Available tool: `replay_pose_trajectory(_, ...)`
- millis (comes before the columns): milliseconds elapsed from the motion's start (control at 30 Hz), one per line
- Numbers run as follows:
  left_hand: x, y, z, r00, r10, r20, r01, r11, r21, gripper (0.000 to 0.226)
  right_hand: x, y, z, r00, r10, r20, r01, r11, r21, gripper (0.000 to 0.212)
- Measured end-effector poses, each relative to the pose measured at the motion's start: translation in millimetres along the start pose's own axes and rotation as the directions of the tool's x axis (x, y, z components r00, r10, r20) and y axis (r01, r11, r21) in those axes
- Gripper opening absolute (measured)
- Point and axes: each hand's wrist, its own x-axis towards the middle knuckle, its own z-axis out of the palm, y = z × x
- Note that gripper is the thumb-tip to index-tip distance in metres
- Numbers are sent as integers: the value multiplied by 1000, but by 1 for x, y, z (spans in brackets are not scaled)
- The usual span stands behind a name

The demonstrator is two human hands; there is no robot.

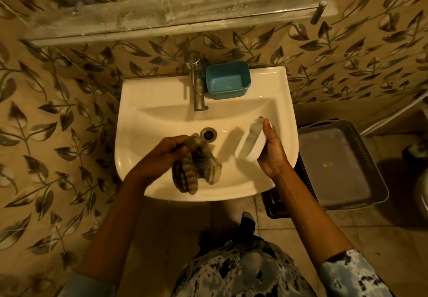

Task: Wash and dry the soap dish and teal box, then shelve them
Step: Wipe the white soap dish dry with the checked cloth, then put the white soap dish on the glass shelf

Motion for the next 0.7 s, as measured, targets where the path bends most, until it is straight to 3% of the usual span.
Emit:
replay_pose_trajectory(67, 13, -6, -20, 972, -91, -216, 83, 996, -44, 35, 5, -3, -4, 1000, -6, 16, 6, 1000, -16, 54)
replay_pose_trajectory(133, 30, -3, -36, 899, -123, -420, 109, 992, -55, 36, 6, -1, -8, 999, -7, 48, 7, 1000, -8, 54)
replay_pose_trajectory(233, 61, 16, -56, 804, -119, -583, 39, 988, -147, 27, 1, 4, -6, 995, 12, 95, -12, 1000, 4, 57)
replay_pose_trajectory(400, 122, 34, -83, 743, -249, -622, -129, 858, -498, 21, -6, 14, -4, 990, 46, 131, -52, 998, 41, 59)
replay_pose_trajectory(500, 154, 30, -95, 738, -327, -590, -127, 792, -598, 16, -9, 17, -5, 986, 69, 149, -72, 997, 16, 55)
replay_pose_trajectory(600, 171, 7, -95, 716, -332, -615, 118, 925, -362, 19, -10, 16, -4, 981, 94, 172, -94, 996, -5, 43)
replay_pose_trajectory(667, 171, -9, -89, 676, -314, -667, 296, 944, -145, 22, -10, 16, -4, 978, 98, 184, -107, 994, 37, 38)
replay_pose_trajectory(700, 169, -14, -85, 664, -304, -683, 315, 942, -113, 26, -10, 16, -3, 977, 96, 188, -109, 992, 59, 37)
